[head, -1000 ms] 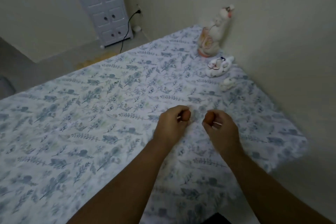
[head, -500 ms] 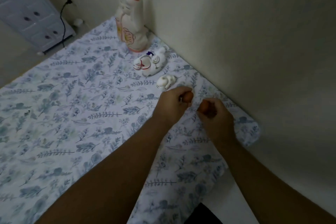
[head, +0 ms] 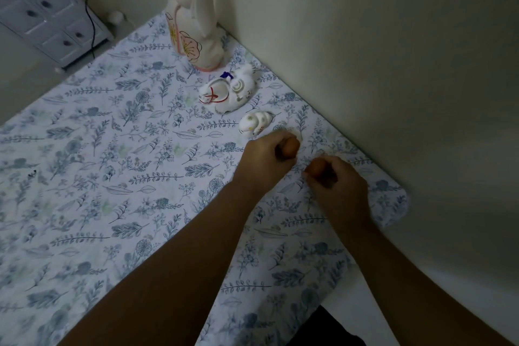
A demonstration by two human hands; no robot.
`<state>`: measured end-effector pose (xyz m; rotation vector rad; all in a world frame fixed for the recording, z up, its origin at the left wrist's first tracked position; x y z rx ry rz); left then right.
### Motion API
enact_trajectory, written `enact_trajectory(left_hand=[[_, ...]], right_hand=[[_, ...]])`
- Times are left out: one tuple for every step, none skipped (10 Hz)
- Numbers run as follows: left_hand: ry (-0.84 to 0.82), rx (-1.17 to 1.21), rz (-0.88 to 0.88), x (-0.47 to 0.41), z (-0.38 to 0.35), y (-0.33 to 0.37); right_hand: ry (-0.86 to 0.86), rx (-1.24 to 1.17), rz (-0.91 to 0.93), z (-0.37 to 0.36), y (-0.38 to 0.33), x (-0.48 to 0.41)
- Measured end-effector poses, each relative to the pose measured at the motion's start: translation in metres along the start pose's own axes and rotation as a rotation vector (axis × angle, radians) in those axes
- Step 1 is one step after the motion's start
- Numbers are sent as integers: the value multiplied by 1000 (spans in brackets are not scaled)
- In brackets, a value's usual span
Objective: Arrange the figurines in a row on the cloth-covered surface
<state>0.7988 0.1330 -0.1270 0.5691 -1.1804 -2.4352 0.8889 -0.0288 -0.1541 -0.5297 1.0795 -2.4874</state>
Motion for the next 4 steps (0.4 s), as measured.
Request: enact_trajectory(left_hand=[[-35, -16, -27, -2, 1, -1], [-74, -18, -17, -1, 0, -3], [-73, -13, 7, 0, 1, -4], [-82, 12, 72, 0, 1, -2]], right_hand=[[4, 0, -15, 0, 0, 2], [-17, -25, -11, 0, -2, 5], [-54, -29, -13, 0, -6, 5], [-49, -17, -35, 1, -9, 7]])
Point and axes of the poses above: each hand's wrist, its own x-axis away from the middle knuckle, its own z-axis out of the back of the hand, y = z × x, the point moved 5 cm from there along -x, towards the middle knuckle, and after that the axes turned 13 degrees about -z, right-handed, at the moved point
